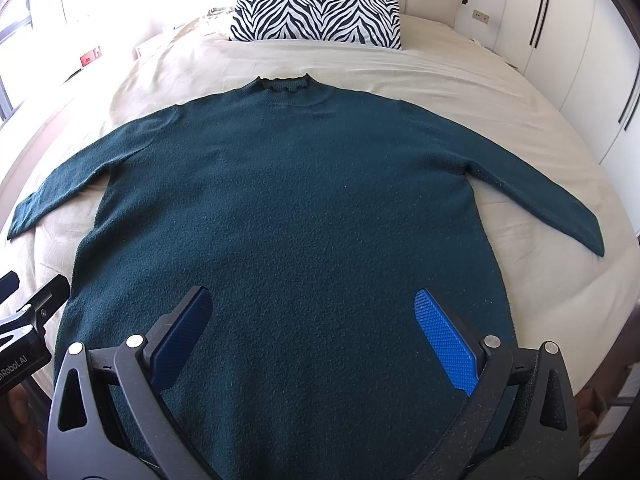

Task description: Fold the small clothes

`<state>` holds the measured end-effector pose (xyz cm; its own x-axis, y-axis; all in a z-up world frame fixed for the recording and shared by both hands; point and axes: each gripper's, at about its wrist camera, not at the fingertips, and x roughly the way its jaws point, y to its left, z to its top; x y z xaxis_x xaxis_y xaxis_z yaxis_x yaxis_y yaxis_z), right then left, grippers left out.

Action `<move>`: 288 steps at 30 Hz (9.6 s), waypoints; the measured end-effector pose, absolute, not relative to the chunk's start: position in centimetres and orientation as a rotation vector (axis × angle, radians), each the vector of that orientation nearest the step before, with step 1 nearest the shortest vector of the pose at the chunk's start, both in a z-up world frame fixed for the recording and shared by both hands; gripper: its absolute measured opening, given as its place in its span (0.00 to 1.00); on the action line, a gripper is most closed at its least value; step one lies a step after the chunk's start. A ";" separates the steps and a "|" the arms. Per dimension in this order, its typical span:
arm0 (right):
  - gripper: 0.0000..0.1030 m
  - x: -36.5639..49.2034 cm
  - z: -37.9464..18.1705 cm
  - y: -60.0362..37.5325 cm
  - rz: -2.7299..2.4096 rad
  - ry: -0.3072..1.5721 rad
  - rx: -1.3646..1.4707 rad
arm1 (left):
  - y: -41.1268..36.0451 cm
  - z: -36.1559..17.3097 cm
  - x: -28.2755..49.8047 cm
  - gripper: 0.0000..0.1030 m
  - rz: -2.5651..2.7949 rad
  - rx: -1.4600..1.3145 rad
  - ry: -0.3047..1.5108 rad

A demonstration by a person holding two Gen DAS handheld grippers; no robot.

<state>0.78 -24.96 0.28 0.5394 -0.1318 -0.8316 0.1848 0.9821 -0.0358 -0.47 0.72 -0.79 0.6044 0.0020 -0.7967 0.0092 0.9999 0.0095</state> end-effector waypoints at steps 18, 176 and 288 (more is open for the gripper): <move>1.00 0.8 -0.1 -24.9 -0.183 0.990 0.054 | 0.8 -1.3 -0.8 1.00 -0.006 0.003 0.926; 0.07 27.4 -8.3 -45.0 0.007 1.020 0.720 | 3.7 -7.6 27.2 0.16 -0.246 -0.143 0.905; 0.66 12.3 -15.3 -53.0 0.105 0.528 1.565 | -6.7 0.1 23.9 0.09 -0.627 -0.417 0.827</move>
